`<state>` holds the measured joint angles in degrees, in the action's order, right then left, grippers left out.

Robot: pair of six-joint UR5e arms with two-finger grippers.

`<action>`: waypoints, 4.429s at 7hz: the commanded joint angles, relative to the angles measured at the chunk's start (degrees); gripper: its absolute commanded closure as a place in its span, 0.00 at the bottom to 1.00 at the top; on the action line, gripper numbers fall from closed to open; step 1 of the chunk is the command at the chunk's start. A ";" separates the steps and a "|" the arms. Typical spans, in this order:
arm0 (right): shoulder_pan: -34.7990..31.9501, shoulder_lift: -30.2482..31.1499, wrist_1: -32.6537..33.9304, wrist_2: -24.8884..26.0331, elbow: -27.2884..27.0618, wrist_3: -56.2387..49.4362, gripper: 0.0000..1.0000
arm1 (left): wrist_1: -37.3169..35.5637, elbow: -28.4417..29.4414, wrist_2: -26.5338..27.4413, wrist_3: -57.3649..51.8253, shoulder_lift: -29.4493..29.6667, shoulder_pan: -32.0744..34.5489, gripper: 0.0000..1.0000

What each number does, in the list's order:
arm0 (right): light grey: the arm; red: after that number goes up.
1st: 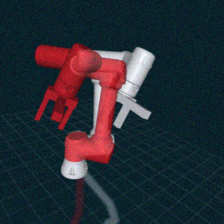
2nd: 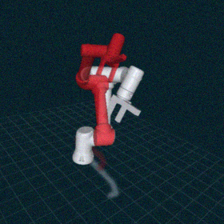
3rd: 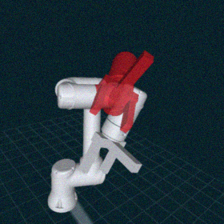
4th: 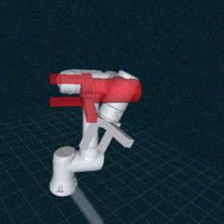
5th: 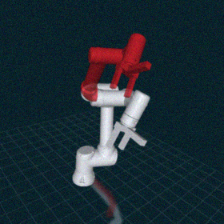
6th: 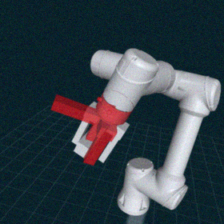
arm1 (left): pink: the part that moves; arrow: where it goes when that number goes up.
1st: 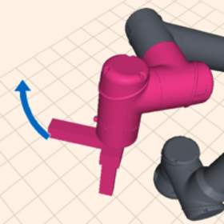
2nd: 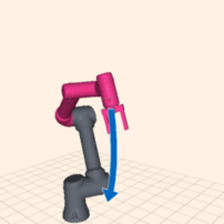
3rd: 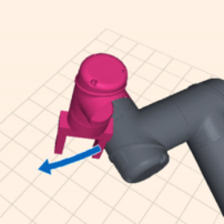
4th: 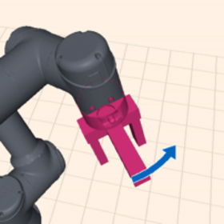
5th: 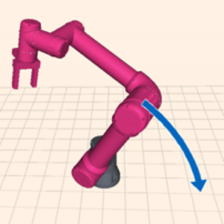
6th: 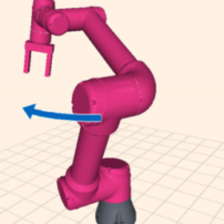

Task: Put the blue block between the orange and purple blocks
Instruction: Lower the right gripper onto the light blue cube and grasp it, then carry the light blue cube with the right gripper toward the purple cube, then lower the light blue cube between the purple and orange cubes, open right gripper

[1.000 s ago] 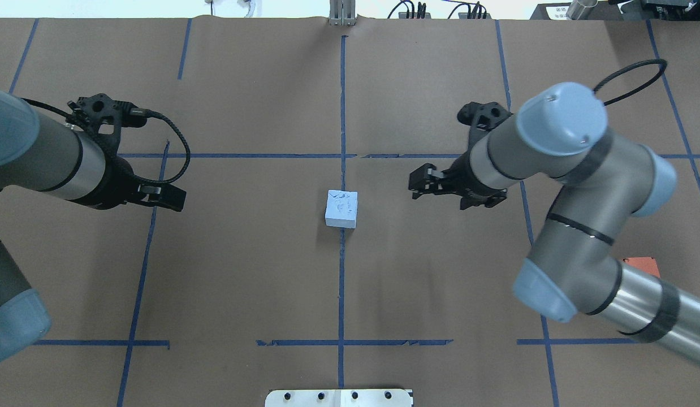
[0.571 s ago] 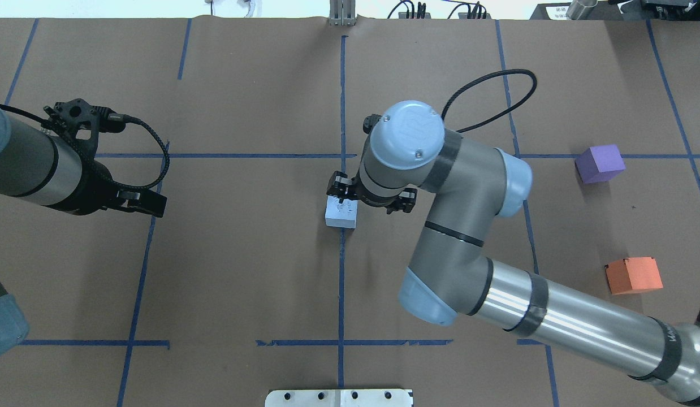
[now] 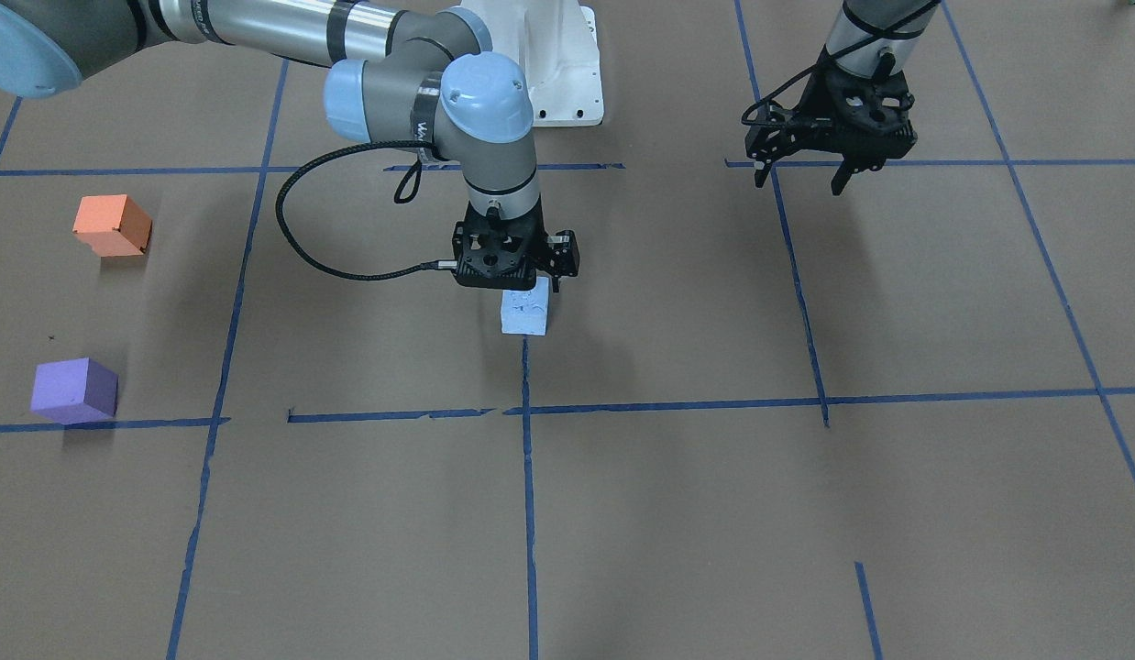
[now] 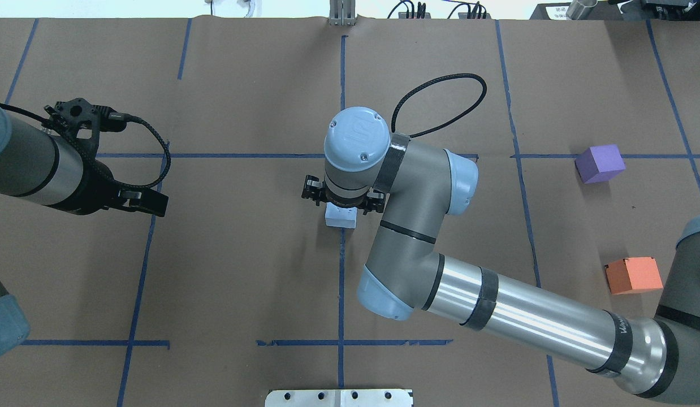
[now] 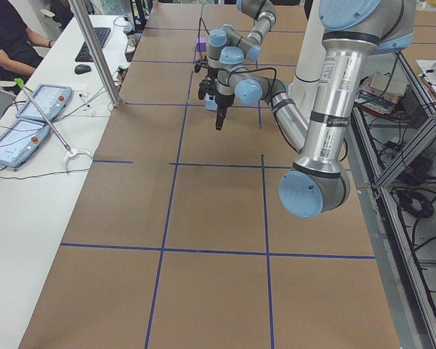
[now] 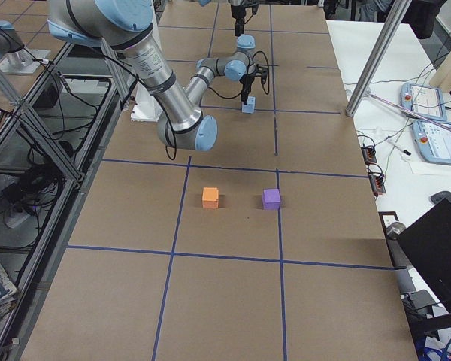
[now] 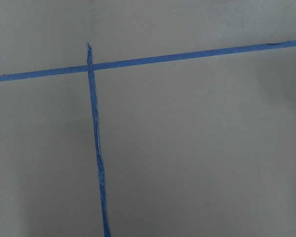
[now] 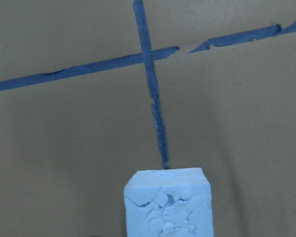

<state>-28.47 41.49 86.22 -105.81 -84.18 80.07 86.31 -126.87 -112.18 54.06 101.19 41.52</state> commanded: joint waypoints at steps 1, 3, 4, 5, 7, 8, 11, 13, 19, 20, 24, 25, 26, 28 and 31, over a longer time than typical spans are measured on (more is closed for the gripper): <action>0.69 -1.58 0.00 2.00 2.61 -4.12 0.01 | -0.09 -0.22 0.04 0.09 0.06 -0.04 0.00; 1.14 -1.67 0.00 3.15 4.37 -6.31 0.01 | -0.09 -0.31 0.04 0.17 -0.03 -0.04 0.00; 1.14 -1.67 0.01 3.15 5.07 -6.59 0.01 | -0.09 -0.31 0.04 0.17 -0.03 0.05 0.00; 1.14 -1.93 -0.08 3.50 6.21 -7.89 0.02 | -0.09 -0.31 0.04 0.17 -0.03 0.05 0.00; 1.14 -1.94 -0.08 3.94 6.92 -8.26 0.63 | -0.09 -0.92 0.04 0.17 -0.29 0.05 0.00; 1.14 -1.76 -0.34 3.94 6.84 -8.43 0.92 | -0.09 -1.19 0.04 0.17 -0.47 0.05 0.00; -4.81 11.53 -0.17 1.31 -9.96 -8.70 0.97 | -0.17 -2.15 0.04 0.26 -0.73 0.14 0.00; -14.98 22.02 -0.78 -12.24 -16.26 -15.06 0.97 | -0.53 -2.68 0.12 0.26 -0.82 0.14 0.00; -33.32 49.03 -8.78 -23.92 -18.76 -41.82 0.95 | -0.53 -2.68 0.39 1.40 -0.73 -0.12 0.00; -33.32 49.21 -9.04 -23.92 -17.17 -41.92 0.93 | -0.53 -2.68 0.39 1.49 -0.73 -0.12 0.00; -29.99 50.27 -14.29 -22.61 -14.19 -40.78 0.89 | -0.53 -2.68 0.39 1.49 -0.73 -0.12 0.00; -28.41 49.92 -14.76 -21.73 -14.17 -37.99 0.89 | -0.44 -2.68 0.39 1.49 -0.73 -0.21 0.00; -27.26 49.92 -14.76 -20.68 -14.08 -37.88 0.89 | -0.53 -2.68 0.39 1.49 -0.73 -0.21 0.00; -25.85 49.83 -14.67 -17.59 -13.91 -37.88 0.89 | -0.53 -2.68 0.39 1.49 -0.73 -0.21 0.00; -24.71 48.78 -14.67 -17.50 -12.33 -37.88 0.81 | -0.53 -2.68 0.39 1.49 -0.73 -0.12 0.00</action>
<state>-53.58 90.64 71.54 -123.37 -97.12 42.18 85.78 -129.55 -111.80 55.55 100.46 41.36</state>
